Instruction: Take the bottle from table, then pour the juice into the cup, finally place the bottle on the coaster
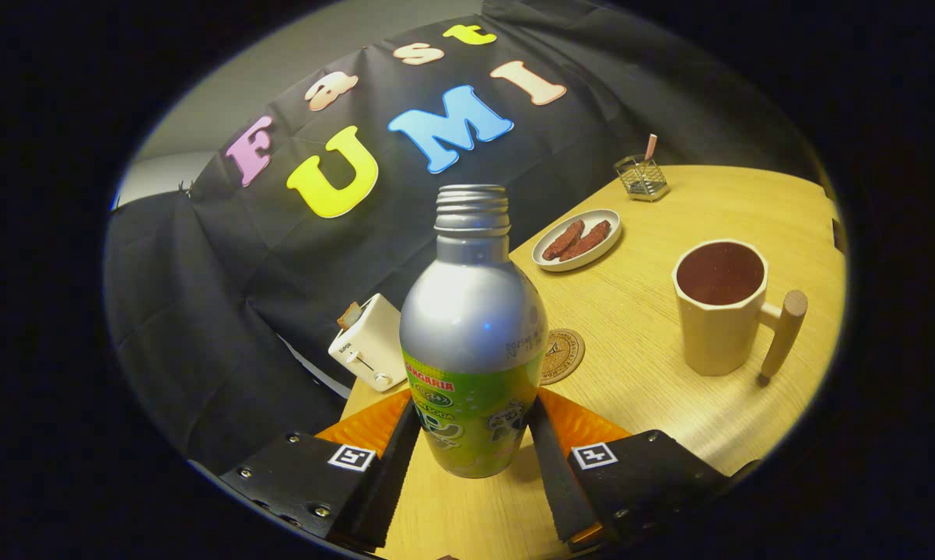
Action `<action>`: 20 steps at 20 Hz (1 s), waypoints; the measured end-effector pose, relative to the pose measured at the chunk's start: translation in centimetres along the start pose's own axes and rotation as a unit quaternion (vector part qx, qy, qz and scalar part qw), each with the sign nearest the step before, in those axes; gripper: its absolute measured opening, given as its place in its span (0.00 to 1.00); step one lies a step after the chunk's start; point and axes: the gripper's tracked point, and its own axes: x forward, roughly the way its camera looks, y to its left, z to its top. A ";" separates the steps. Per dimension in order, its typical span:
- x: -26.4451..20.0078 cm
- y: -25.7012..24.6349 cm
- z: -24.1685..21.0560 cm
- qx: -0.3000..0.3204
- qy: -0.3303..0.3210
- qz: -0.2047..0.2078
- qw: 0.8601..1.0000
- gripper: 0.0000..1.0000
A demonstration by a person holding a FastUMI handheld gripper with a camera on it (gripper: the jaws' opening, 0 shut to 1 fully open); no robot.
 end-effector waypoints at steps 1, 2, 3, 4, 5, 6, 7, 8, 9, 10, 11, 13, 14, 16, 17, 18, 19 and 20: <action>0.0 -0.2 0.0 0.012 0.001 0.001 1.000 0.77; -0.1 -0.6 0.1 0.024 0.004 0.002 1.000 0.77; 0.0 -0.9 0.0 0.036 0.007 0.004 0.999 0.77; 0.1 -1.1 -0.1 0.050 0.009 0.006 0.999 0.77; 0.2 -1.4 -0.1 0.064 0.008 0.007 0.998 0.77; 0.2 -1.7 -0.1 0.080 0.007 0.008 0.997 0.77; 0.3 -2.0 0.1 0.099 0.002 0.009 0.995 0.77; 0.2 -2.2 0.4 0.120 -0.004 0.010 0.993 0.77; 0.1 -2.6 0.6 0.138 -0.009 0.011 0.990 0.77; 0.0 -3.0 0.6 0.154 -0.013 0.010 0.988 0.77; 0.1 -3.3 0.7 0.165 -0.015 0.007 0.986 0.77; 0.3 -3.6 0.6 0.179 -0.013 0.002 0.984 0.77; 0.4 -3.7 0.5 0.187 -0.010 0.002 0.982 0.77; 0.6 -4.0 0.5 0.207 -0.002 0.003 0.978 0.77; 0.7 -4.2 0.5 0.220 0.000 0.003 0.976 0.77; 0.7 -4.4 0.7 0.234 0.001 0.004 0.972 0.77; 0.8 -4.5 0.9 0.248 0.001 0.005 0.969 0.77; 0.7 -4.7 0.8 0.259 0.001 0.005 0.966 0.77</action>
